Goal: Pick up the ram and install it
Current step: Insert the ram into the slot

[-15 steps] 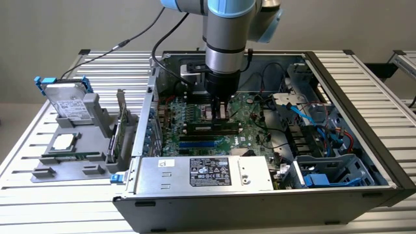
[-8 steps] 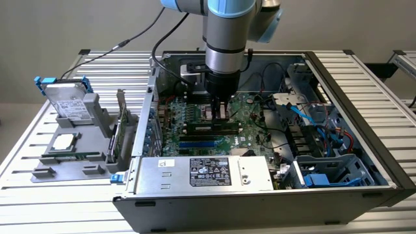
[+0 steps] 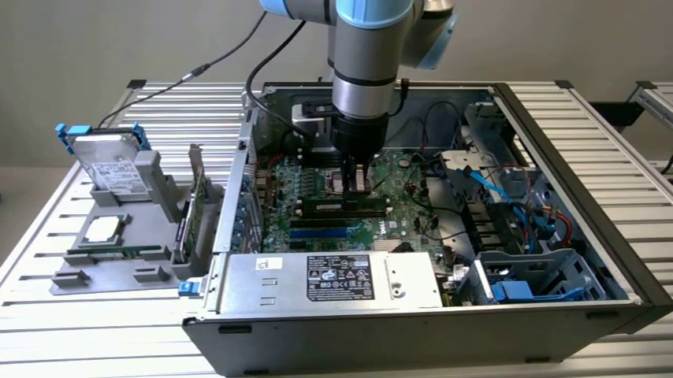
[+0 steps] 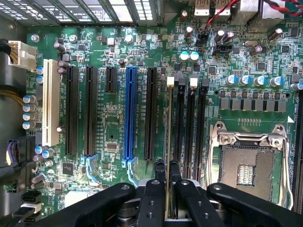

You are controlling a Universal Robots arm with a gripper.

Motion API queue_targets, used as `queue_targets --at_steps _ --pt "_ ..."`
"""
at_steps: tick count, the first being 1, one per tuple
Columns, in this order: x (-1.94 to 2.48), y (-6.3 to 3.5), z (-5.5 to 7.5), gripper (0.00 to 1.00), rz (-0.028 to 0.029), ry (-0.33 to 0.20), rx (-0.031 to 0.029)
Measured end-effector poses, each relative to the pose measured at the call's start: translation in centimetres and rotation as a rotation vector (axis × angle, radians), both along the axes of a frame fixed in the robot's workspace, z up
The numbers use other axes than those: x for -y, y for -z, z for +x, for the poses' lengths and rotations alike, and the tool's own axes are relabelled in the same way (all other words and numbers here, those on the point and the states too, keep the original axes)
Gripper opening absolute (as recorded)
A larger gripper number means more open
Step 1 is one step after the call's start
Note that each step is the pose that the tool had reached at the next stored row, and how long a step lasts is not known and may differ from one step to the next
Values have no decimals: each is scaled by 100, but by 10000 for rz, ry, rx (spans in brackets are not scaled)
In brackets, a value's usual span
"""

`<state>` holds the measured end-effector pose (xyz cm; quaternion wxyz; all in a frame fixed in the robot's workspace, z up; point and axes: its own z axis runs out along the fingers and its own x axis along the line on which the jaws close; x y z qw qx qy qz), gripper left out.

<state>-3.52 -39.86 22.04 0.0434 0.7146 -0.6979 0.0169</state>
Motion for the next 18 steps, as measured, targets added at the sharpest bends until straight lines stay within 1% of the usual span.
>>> queue_targets --at_steps 3,8,18 --pt "-13 3 0 14 4 0 -2" --pt "-13 3 -1 14 -3 1 -19" --pt "-14 12 0 14 -1 0 -29"
